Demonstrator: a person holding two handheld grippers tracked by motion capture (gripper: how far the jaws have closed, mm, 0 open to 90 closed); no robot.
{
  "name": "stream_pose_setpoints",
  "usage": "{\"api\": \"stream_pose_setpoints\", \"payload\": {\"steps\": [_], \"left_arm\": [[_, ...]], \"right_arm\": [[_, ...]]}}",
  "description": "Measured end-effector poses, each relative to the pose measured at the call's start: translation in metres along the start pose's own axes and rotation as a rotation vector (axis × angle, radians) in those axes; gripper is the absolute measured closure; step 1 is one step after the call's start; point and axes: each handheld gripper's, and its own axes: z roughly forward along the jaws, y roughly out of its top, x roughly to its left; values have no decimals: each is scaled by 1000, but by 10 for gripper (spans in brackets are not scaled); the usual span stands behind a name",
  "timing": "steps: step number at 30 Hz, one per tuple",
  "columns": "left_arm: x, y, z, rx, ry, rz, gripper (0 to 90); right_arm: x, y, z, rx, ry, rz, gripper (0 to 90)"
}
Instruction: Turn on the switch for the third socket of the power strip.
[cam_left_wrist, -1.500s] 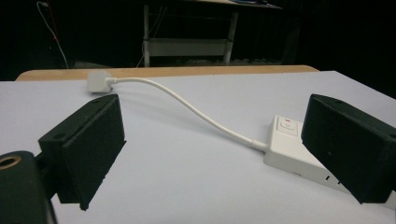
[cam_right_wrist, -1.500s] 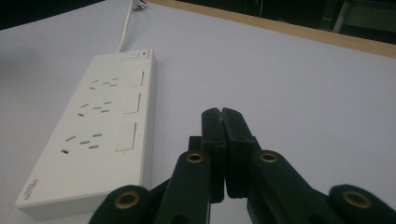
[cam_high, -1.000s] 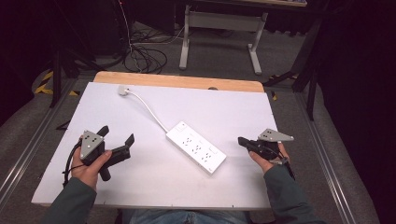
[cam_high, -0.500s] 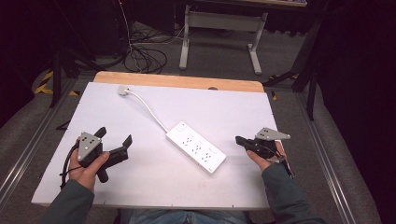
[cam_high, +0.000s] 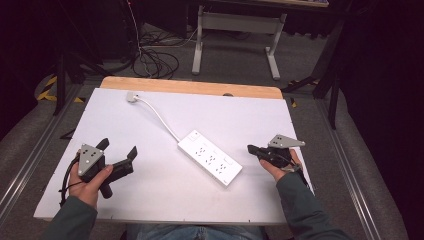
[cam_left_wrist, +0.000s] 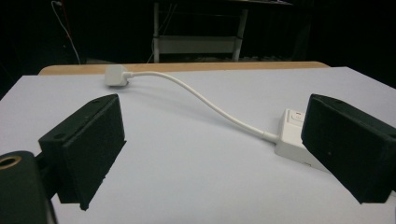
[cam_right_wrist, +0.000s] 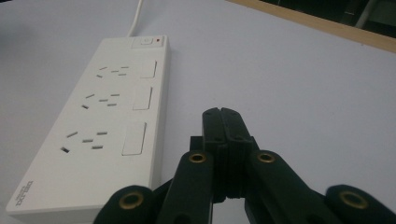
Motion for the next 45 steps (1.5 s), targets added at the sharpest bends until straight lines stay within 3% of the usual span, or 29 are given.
{"api": "stream_pose_setpoints", "payload": {"steps": [28, 45], "left_arm": [[0, -1, 0, 17, 1, 13, 67], [-1, -1, 1, 18, 1, 18, 67]], "right_arm": [[34, 13, 31, 43, 105, -78, 900], [37, 14, 36, 59, 117, -93, 900]]}}
